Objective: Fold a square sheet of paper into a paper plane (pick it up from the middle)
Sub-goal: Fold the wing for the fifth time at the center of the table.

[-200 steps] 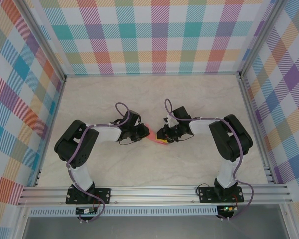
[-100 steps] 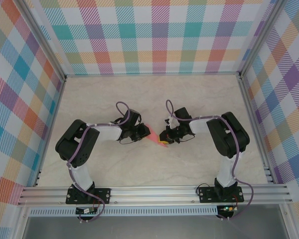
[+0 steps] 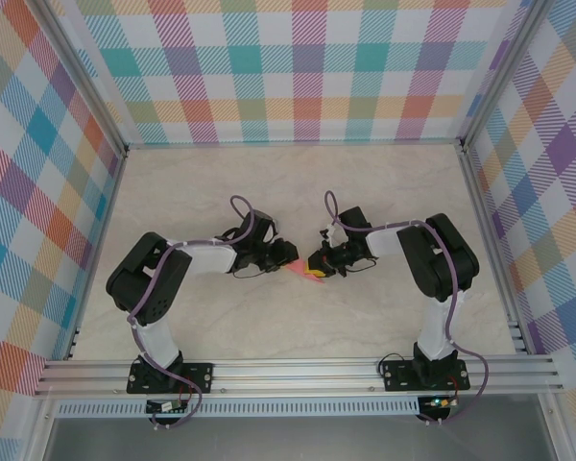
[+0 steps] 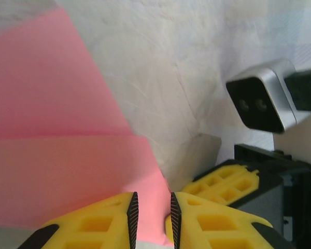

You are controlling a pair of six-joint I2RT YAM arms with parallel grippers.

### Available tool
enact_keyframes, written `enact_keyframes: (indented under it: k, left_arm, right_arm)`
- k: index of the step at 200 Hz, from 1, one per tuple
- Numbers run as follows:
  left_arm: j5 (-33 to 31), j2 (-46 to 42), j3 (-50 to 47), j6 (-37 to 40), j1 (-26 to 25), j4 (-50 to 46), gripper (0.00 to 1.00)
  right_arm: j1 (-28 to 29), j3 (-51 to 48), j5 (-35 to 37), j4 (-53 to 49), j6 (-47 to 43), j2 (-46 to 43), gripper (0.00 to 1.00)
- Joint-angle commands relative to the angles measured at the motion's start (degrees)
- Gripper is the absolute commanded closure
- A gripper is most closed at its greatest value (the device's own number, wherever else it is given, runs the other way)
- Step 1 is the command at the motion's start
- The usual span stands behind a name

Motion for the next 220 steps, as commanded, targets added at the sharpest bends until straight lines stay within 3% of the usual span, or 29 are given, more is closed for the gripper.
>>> enact_keyframes:
  k: [1,51,133,178,220]
  left_arm:
    - [0.8,-1.2,-1.0,-0.4,-1.7,1.1,0.74]
    - [-3.5,2.7,0.6,-0.7,-1.9,-4.3,0.79]
    - [-7.3,5.6,1.8,-3.2,-1.8,-8.6,0.81]
    - [-7.7,6.0,2.1,-3.0,-1.8,-9.9,0.81]
    - [-8.2,5.9,2.1,-2.7,-1.7,-10.9,0.81]
  right_arm:
    - [0.0,-0.3,0.5,2.0,0.6,2.2,0.98]
    - [0.0,-0.2,0.3,1.2,-0.2,1.7,0.96]
    - [0.0,-0.5,1.4,-5.5,-4.8,-3.9,0.80]
    - [-0.2,-2.3,3.1,-7.9,-6.1,-5.4,0.81]
    - [-0.9,-2.5,4.7,-9.3,-7.4,-4.8,0.90]
